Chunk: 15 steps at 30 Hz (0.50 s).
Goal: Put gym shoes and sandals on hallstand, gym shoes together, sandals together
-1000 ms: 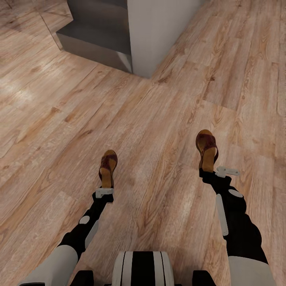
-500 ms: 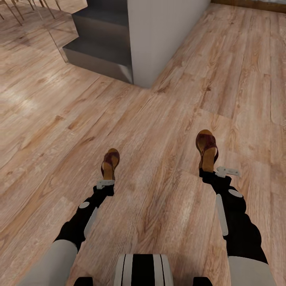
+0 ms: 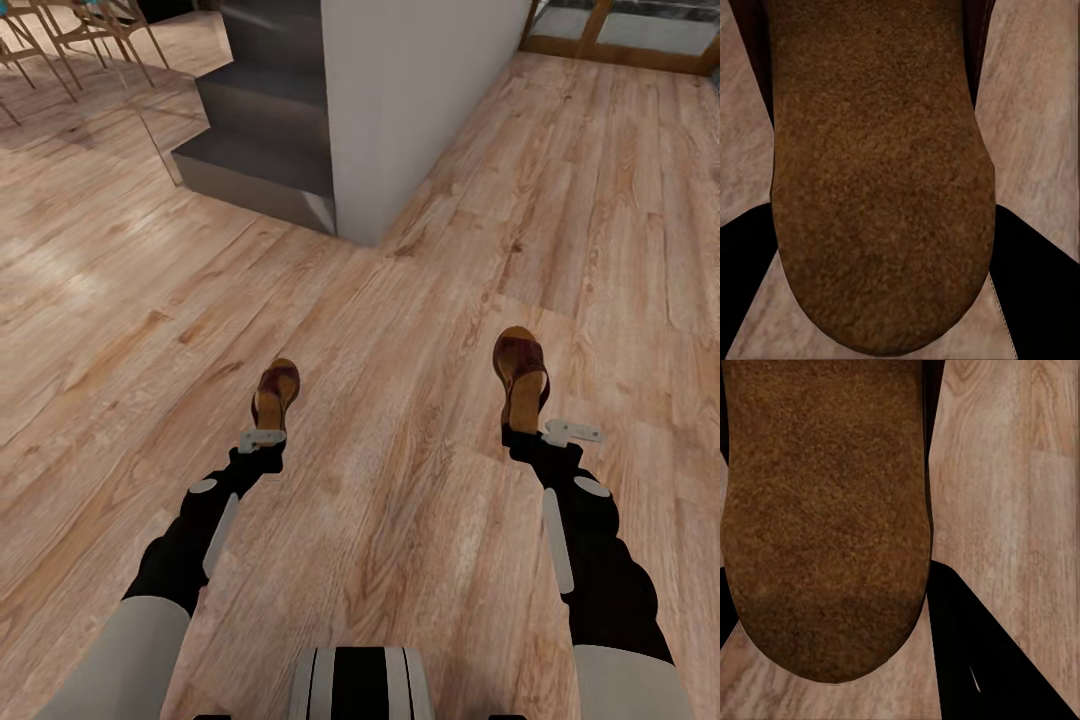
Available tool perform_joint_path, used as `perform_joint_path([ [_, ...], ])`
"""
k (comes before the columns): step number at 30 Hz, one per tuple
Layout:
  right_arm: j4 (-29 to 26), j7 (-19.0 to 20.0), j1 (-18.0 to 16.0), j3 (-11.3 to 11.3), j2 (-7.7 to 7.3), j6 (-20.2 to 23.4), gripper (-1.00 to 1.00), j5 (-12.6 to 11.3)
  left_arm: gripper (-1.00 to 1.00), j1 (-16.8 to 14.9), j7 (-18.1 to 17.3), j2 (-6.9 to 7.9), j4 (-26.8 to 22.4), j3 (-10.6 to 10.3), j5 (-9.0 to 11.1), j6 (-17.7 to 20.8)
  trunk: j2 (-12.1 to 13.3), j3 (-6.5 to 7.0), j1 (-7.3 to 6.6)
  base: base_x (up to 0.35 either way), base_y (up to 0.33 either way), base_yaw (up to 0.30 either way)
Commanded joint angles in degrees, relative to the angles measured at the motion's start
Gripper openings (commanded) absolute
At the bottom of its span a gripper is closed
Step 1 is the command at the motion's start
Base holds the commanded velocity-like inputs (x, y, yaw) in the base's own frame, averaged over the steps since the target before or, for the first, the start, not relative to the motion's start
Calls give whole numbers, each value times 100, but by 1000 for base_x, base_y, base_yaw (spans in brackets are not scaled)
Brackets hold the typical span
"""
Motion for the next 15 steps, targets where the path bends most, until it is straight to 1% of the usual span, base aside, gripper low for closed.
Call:
perform_joint_path([
  [1, -8, -8, -3, -4, 5, 35, -100, 4, -100, -1, -43, -8, -52, 22, 7, 128, 0, 19, -3, 0, 0, 0],
  [4, -79, -8, -3, -5, 4, 39, -100, 4, -100, -1, -43, -9, -110, 21, 6, 310, 4, 86, -11, 0, 0, 0],
  [9, -196, -8, -2, 1, 6, 40, -100, 4, -100, -1, -39, -42, -128, 0, 9, 387, 11, 196, -24, 0, 0, 0],
  [10, -214, -8, -1, 18, 12, 40, -100, 3, -100, -1, -43, -64, -131, -237, 14, 700, 12, 218, -26, 0, 0, 0],
  [13, -208, -8, -1, 21, 12, 40, -100, -5, -100, -1, -43, -82, -131, -366, 15, 768, 16, 285, -34, 0, 0, -25],
  [15, -210, -8, -2, 22, 12, 40, -100, -5, -100, -1, -39, -89, -131, -424, 16, 792, 19, 329, -39, 0, 0, -121],
])
